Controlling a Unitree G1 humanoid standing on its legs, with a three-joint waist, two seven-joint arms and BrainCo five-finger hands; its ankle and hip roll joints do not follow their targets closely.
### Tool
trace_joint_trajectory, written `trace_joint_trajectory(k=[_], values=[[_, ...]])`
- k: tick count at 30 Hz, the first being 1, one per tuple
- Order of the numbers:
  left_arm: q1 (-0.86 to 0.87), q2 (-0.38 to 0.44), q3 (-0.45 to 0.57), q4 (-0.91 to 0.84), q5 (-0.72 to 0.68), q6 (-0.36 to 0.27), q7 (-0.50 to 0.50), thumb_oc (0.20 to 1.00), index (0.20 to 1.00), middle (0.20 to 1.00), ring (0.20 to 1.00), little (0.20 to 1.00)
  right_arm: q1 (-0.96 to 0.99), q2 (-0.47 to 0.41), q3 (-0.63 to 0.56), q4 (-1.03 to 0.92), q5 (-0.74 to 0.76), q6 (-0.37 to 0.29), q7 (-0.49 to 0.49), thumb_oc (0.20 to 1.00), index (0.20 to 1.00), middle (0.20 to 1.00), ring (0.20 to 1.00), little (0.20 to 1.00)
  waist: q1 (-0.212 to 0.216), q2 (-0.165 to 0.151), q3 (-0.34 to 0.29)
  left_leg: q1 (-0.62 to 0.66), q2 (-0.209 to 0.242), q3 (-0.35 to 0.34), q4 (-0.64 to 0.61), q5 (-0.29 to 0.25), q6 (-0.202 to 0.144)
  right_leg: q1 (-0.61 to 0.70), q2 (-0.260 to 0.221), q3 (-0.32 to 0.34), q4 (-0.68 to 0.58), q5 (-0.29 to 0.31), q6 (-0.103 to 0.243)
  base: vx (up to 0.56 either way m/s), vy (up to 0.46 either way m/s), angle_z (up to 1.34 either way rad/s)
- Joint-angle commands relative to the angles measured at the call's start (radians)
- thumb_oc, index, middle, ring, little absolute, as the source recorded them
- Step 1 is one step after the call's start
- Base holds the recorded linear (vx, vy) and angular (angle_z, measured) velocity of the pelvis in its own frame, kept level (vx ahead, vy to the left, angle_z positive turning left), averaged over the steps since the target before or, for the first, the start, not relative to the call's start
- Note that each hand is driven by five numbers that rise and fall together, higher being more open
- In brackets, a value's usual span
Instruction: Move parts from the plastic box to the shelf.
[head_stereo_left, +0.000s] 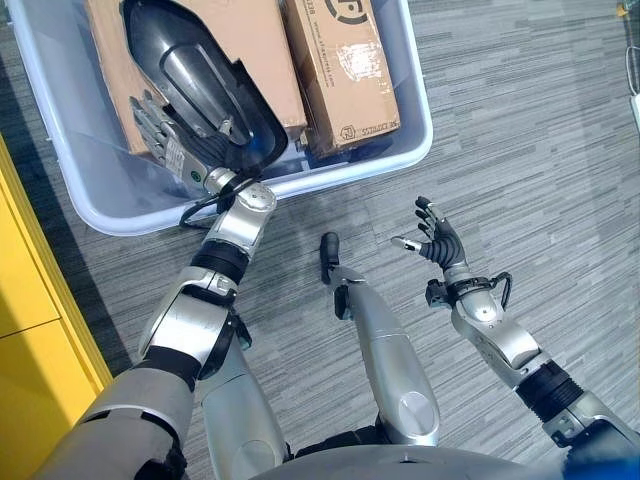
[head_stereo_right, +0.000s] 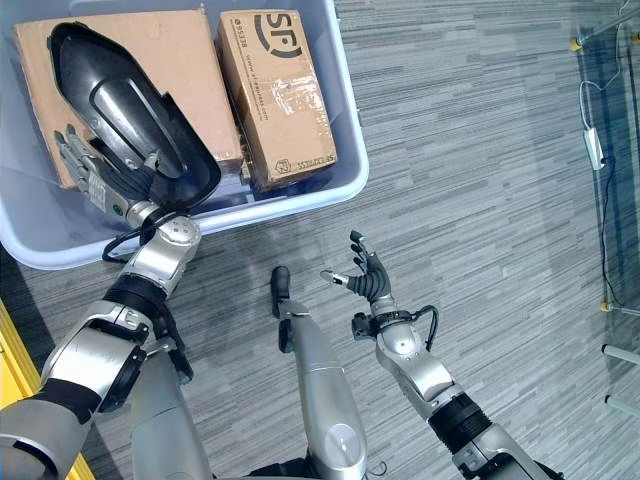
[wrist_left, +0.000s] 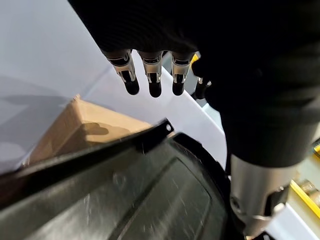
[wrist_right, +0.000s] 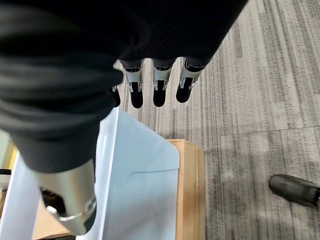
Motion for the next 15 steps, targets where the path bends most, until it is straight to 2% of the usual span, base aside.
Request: trace_joint_trajectory(k=[1, 3, 7, 10, 15], values=[[-0.032, 0.039, -0.026, 0.018, 0.048, -0.003, -0.021, 1.0, 1.0, 1.0, 1.0, 1.0, -0.027, -0.014, -0.014, -0.048, -0.013, -0.036, -0.025, 1.0, 1.0, 1.0, 1.0, 1.0, 0.018, -0.087, 0.049, -0.08, -0.045, -0.056, 0.108, -0.043, 0.026, 0.048, 0.016, 0.038, 0.026, -0.059, 0.035, 0.0, -0.083, -0.01], [-0.022, 0.01, -0.04, 0.001, -0.002, 0.014, -0.006, 1.0, 1.0, 1.0, 1.0, 1.0, -0.028, -0.007, -0.011, -0.051, -0.017, -0.035, -0.026, 1.0, 1.0, 1.0, 1.0, 1.0, 0.017, -0.087, 0.049, -0.084, -0.045, -0.06, 0.108, -0.042, 0.026, 0.044, 0.018, 0.035, 0.024, -0.057, 0.036, 0.0, -0.101, 0.0], [-0.003, -0.029, -0.027, 0.003, -0.068, 0.002, 0.026, 1.0, 1.0, 1.0, 1.0, 1.0, -0.029, 0.01, -0.001, -0.05, -0.031, -0.038, -0.028, 1.0, 1.0, 1.0, 1.0, 1.0, 0.02, -0.092, 0.049, -0.079, -0.043, -0.062, 0.103, -0.039, 0.025, 0.055, 0.022, 0.028, 0.014, -0.056, 0.037, 0.01, -0.071, 0.02], [0.006, -0.044, -0.019, 0.003, -0.069, -0.003, 0.038, 1.0, 1.0, 1.0, 1.0, 1.0, -0.031, 0.017, 0.001, -0.048, -0.032, -0.044, -0.025, 1.0, 1.0, 1.0, 1.0, 1.0, 0.021, -0.097, 0.049, -0.08, -0.041, -0.064, 0.105, -0.039, 0.025, 0.059, 0.024, 0.025, 0.01, -0.054, 0.037, 0.01, -0.085, 0.02], [0.04, -0.08, 0.024, -0.023, -0.12, -0.059, 0.19, 1.0, 1.0, 1.0, 1.0, 1.0, -0.023, 0.022, 0.0, -0.066, -0.029, -0.017, -0.025, 1.0, 1.0, 1.0, 1.0, 1.0, 0.028, -0.114, 0.049, -0.083, -0.034, -0.076, 0.111, -0.039, 0.022, 0.072, 0.031, 0.01, -0.001, -0.05, 0.039, 0.02, -0.109, 0.05]])
